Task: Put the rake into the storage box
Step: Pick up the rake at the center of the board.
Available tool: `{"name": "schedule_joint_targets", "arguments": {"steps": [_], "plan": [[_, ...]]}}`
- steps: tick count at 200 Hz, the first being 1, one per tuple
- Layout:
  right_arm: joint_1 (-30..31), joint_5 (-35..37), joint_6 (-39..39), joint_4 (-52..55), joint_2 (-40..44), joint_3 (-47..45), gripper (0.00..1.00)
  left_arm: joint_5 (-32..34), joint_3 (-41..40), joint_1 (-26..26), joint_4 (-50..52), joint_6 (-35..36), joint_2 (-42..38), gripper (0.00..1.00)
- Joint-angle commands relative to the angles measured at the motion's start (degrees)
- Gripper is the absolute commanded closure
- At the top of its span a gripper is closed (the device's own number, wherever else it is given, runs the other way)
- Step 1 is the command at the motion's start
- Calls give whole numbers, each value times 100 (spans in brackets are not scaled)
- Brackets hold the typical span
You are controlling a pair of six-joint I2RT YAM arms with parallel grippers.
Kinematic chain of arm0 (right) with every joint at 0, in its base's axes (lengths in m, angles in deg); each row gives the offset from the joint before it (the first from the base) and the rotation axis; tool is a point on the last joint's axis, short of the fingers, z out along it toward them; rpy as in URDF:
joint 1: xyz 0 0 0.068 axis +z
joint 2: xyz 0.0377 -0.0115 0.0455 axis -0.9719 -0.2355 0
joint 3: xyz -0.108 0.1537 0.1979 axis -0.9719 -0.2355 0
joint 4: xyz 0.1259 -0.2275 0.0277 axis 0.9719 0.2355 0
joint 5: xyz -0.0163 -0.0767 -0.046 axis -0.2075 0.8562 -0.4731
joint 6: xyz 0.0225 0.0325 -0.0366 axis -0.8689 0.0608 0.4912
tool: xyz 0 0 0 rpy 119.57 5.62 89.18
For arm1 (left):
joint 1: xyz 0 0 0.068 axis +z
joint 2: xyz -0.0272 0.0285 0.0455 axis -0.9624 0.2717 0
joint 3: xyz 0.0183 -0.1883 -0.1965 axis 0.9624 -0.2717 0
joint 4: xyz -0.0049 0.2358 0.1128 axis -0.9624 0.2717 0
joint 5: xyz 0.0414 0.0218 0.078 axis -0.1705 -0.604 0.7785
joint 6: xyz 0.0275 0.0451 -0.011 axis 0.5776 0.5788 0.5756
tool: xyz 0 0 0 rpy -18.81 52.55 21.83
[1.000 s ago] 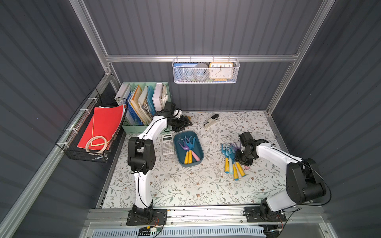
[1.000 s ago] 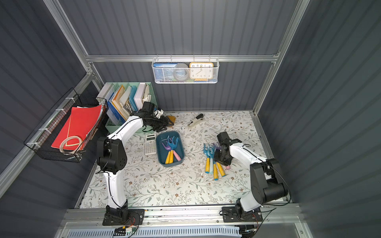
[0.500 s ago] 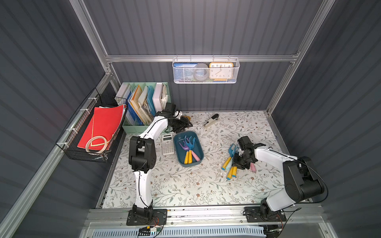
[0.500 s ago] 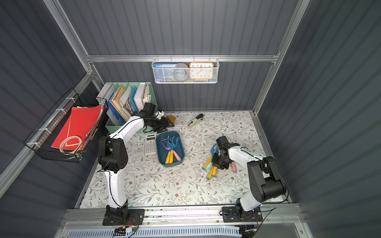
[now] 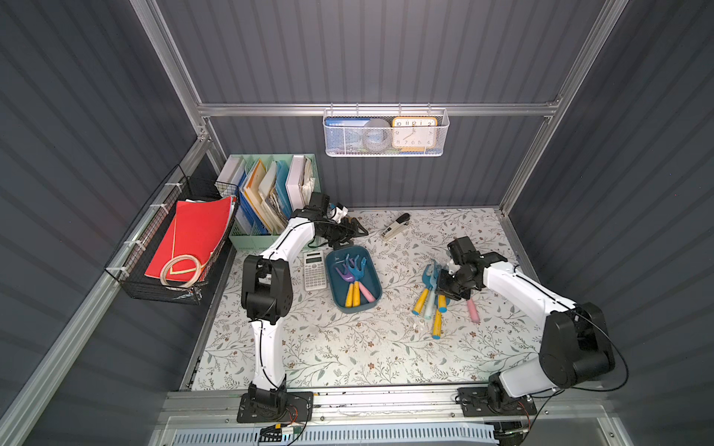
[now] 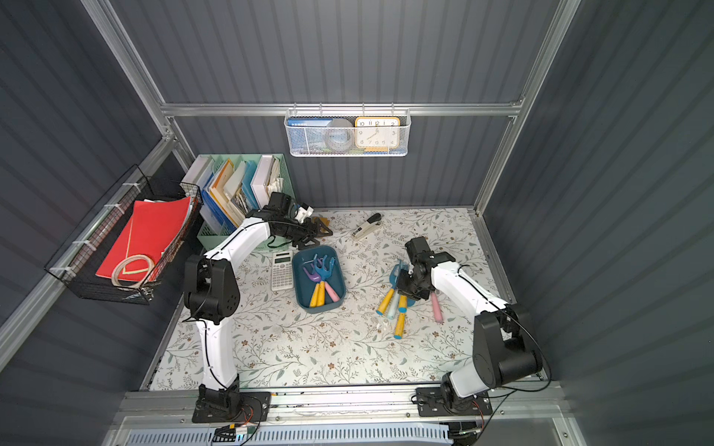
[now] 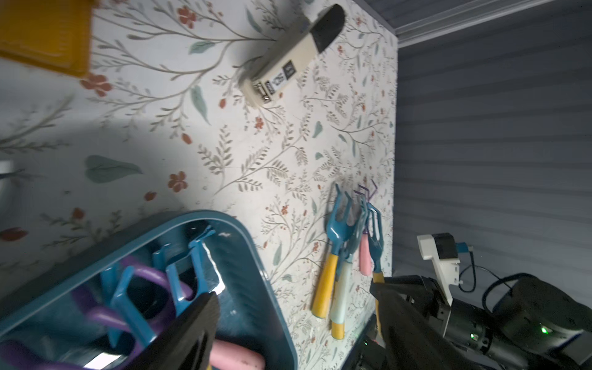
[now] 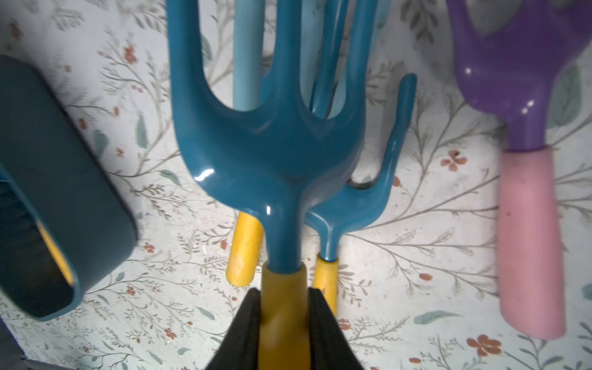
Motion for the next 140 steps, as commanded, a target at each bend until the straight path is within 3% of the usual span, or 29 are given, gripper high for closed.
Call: {"name": "schedule_joint_targets", "arguments": {"steps": [1, 23, 49, 97, 118, 140], "plan": [[278, -271, 221, -47, -67, 343, 88, -1076, -130, -12, -182, 326, -162, 18], [767, -708, 333, -341, -395, 771, 89, -1433, -360, -12, -265, 489, -292, 19], [1294, -743, 473, -346, -971, 1522, 89, -1469, -502, -13, -141, 653, -384, 20], [1528, -1038, 485, -414, -1628, 2273, 90, -1540, -508, -12, -51, 773, -409, 22], [1513, -454, 442, -125, -1786, 2456, 90, -1544, -513, -12, -46, 788, -412, 24], [1469, 711, 480, 819, -2064, 2701, 91, -1506, -518, -10, -45, 770, -408, 24]]}}
